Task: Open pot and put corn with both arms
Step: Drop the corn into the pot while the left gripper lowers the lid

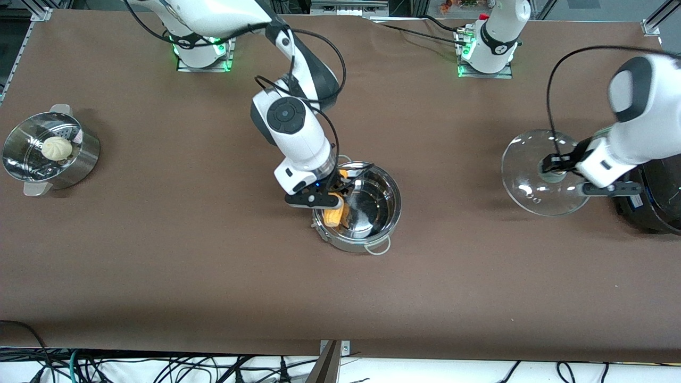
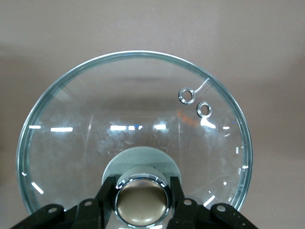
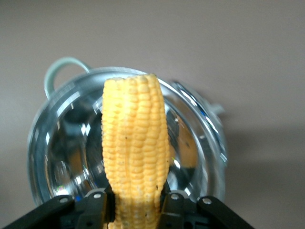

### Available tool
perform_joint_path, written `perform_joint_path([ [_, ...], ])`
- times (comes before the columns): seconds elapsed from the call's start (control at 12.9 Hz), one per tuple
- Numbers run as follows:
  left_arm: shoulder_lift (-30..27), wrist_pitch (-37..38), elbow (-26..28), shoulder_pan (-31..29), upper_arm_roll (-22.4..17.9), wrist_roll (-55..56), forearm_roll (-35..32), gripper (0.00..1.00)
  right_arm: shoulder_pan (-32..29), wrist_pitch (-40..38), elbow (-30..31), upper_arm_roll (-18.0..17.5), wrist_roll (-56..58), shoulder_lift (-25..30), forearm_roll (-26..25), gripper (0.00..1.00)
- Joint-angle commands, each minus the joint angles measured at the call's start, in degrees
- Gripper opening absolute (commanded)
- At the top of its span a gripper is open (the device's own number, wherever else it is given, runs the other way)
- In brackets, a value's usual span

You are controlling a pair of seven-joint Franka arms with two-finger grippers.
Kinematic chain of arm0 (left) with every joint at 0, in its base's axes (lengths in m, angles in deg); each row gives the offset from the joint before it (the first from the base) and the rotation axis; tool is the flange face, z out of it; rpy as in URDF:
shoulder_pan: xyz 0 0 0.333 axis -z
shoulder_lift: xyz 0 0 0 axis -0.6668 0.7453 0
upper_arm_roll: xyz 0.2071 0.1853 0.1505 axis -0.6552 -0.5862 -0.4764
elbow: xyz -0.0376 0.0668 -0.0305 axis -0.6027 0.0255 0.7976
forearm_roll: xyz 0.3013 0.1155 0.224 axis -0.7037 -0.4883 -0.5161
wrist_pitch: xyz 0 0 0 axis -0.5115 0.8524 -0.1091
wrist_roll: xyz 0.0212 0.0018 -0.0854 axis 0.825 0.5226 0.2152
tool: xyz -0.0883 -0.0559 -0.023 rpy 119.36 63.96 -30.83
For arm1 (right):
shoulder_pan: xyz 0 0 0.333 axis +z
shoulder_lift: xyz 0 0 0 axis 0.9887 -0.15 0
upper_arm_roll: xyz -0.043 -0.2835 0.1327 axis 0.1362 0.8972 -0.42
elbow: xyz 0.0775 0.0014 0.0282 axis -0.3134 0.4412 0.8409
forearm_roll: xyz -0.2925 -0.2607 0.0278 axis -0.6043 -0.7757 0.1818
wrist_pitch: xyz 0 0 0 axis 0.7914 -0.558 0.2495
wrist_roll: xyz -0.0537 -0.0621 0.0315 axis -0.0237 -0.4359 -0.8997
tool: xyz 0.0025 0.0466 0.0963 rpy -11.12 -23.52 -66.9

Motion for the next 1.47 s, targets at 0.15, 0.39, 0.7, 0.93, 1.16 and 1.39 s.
perform_joint_path([
  [0.15,3.5,-8.5,5.5,0.8,0.5,1.8,-0.4,0.0,-0.1,10.6,-3.5,-2.2,-1.1,-5.8,6.0,0.06],
  [0.39,10.6,-17.0,5.7,0.5,0.5,1.2,-0.4,0.0,0.6,10.5,-3.1,-2.2,-1.0,-6.1,5.7,0.17],
  [0.7,12.6,-18.1,5.3,0.7,0.5,1.2,-0.4,0.0,0.8,10.5,-3.0,-2.1,-0.8,-5.7,2.0,1.0],
  [0.93,12.2,-17.4,5.1,0.8,0.5,1.3,-0.4,0.88,0.8,6.5,-2.7,-1.9,-0.6,-4.2,2.1,1.0],
  [1.16,8.3,-12.0,3.7,0.8,1.1,2.2,-0.3,0.99,0.1,-5.3,-2.8,-1.4,-0.2,0.5,1.4,1.0],
  [1.39,1.9,1.2,-1.8,0.8,1.7,2.2,-0.3,0.99,0.0,-19.7,-2.8,2.2,0.0,5.8,0.9,1.0],
])
